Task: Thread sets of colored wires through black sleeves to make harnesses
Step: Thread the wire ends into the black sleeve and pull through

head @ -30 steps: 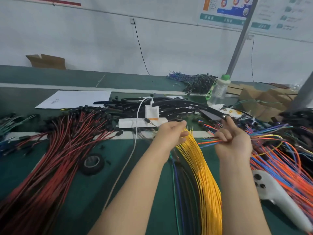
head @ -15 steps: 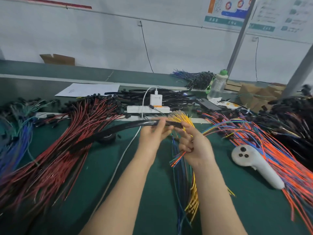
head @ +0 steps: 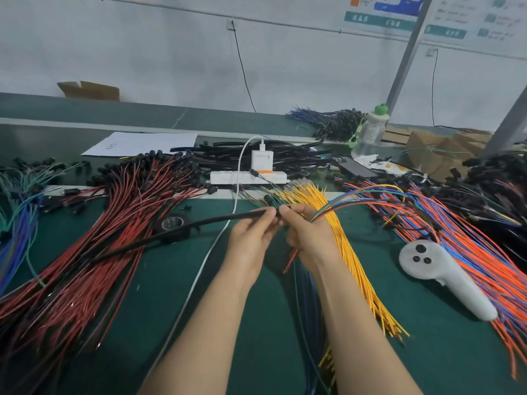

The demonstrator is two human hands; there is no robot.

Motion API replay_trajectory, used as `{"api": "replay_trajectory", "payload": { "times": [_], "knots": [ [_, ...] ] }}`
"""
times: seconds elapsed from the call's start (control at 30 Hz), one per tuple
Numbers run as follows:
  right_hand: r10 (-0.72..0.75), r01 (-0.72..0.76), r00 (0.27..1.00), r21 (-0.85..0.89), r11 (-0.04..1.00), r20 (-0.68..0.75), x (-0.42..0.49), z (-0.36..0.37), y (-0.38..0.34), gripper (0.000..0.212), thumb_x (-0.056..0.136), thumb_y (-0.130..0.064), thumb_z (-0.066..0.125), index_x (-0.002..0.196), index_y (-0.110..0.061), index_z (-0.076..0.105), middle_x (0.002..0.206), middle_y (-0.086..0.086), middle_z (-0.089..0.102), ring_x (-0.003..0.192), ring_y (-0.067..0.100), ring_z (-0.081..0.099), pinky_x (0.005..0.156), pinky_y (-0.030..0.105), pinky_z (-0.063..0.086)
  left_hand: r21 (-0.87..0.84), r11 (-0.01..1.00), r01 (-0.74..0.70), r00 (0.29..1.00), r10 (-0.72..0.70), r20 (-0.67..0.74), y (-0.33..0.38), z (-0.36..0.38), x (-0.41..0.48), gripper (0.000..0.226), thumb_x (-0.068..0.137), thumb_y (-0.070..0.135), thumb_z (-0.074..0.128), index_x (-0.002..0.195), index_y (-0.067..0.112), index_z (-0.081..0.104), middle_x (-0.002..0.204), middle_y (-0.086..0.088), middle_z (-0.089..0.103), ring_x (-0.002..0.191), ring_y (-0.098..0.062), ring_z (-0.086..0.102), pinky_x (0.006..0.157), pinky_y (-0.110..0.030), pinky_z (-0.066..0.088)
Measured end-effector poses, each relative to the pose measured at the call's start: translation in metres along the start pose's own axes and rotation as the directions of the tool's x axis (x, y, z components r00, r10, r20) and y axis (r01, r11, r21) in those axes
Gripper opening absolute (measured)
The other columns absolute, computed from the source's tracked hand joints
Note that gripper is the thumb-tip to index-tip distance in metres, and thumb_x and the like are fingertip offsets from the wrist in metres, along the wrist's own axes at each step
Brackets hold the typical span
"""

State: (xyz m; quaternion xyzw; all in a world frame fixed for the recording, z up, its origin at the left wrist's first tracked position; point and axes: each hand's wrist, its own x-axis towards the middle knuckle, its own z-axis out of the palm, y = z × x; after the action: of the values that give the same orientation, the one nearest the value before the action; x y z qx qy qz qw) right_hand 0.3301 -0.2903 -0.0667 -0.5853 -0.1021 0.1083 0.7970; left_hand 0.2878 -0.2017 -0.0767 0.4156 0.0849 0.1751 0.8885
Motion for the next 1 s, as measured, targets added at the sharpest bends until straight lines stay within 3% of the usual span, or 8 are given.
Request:
{"api": "replay_trajectory", "payload": {
  "times": [0.13,0.27,0.33,0.4,0.5,0.6,0.77,1.0],
  "knots": [
    [0.008,-0.008,1.0,0.0,1.0,0.007,-0.001,0.004,-0.002,0.017,0.089,0.0,0.06,0.076,-0.008,0.054,0.048,0.0,0.05,0.03,0.004,0.029,0.032,0.014,0.022,-0.078,0.995,0.058,0.996,-0.063,-0.061,-0.001,0.002,-0.001,0.008,0.092,-0.001,0.051,0.091,-0.004,0.059,0.079,-0.011,0.06,0.062,-0.009,0.062,0.061,-0.015,0.053],
    [0.022,-0.022,1.0,0.008,1.0,0.023,-0.004,0.004,-0.003,0.018,0.09,-0.001,0.059,0.076,-0.008,0.053,0.044,-0.004,0.048,0.03,0.003,0.032,0.031,0.014,0.022,-0.17,0.981,0.089,0.995,-0.094,-0.022,-0.001,0.003,-0.004,0.007,0.093,0.002,0.051,0.097,0.005,0.057,0.077,-0.006,0.063,0.062,-0.007,0.062,0.062,-0.014,0.052],
    [0.02,-0.02,0.999,0.018,1.0,0.025,-0.006,0.005,-0.004,0.023,0.092,-0.004,0.058,0.072,-0.011,0.05,0.043,-0.005,0.043,0.03,0.003,0.029,0.032,0.013,0.021,-0.176,0.979,0.105,0.994,-0.104,0.017,0.0,0.004,-0.004,0.008,0.093,0.005,0.053,0.099,0.006,0.057,0.074,-0.002,0.065,0.062,-0.005,0.062,0.063,-0.013,0.052],
    [0.001,0.003,1.0,0.135,0.991,-0.03,-0.007,0.004,-0.009,0.033,0.097,-0.014,0.053,0.066,-0.017,0.041,0.042,-0.009,0.033,0.031,0.002,0.022,0.032,0.013,0.017,-0.207,0.972,0.115,0.993,-0.114,0.016,0.002,0.003,-0.005,0.006,0.091,0.003,0.055,0.091,0.006,0.06,0.069,0.0,0.064,0.061,-0.005,0.062,0.063,-0.014,0.053],
    [-0.047,0.136,0.981,0.491,0.86,-0.19,-0.006,-0.012,-0.027,0.039,0.103,-0.032,0.037,0.066,-0.02,0.037,0.041,-0.011,0.022,0.031,0.003,0.016,0.034,0.014,0.011,-0.22,0.963,0.158,0.986,-0.166,-0.019,0.002,-0.001,-0.007,0.006,0.088,0.0,0.058,0.085,0.004,0.06,0.063,-0.001,0.063,0.057,-0.006,0.063,0.059,-0.015,0.054],
    [-0.101,0.27,0.955,0.673,0.689,-0.28,-0.01,-0.031,-0.039,0.043,0.104,-0.04,0.03,0.067,-0.019,0.039,0.041,-0.01,0.02,0.031,0.004,0.015,0.035,0.019,0.01,-0.205,0.949,0.239,0.97,-0.243,0.005,0.0,-0.006,-0.011,0.008,0.088,0.0,0.059,0.081,0.004,0.06,0.061,-0.002,0.063,0.056,-0.007,0.062,0.056,-0.015,0.054],
    [-0.072,0.327,0.936,0.772,0.546,-0.346,-0.015,-0.033,-0.039,0.048,0.104,-0.042,0.029,0.065,-0.018,0.042,0.042,-0.008,0.02,0.031,0.006,0.014,0.033,0.02,0.009,-0.18,0.931,0.318,0.948,-0.307,0.085,-0.007,0.0,-0.014,0.014,0.088,0.0,0.059,0.075,0.003,0.063,0.062,-0.003,0.064,0.056,-0.008,0.063,0.054,-0.015,0.053],
    [-0.054,0.338,0.929,0.782,0.524,-0.365,-0.016,-0.031,-0.04,0.049,0.104,-0.042,0.03,0.064,-0.017,0.043,0.044,-0.007,0.021,0.033,0.007,0.014,0.032,0.02,0.012,-0.203,0.92,0.334,0.942,-0.316,0.115,-0.01,0.0,-0.015,0.014,0.086,0.001,0.061,0.073,0.004,0.066,0.065,-0.004,0.065,0.058,-0.008,0.064,0.054,-0.016,0.053]
  ]
}}
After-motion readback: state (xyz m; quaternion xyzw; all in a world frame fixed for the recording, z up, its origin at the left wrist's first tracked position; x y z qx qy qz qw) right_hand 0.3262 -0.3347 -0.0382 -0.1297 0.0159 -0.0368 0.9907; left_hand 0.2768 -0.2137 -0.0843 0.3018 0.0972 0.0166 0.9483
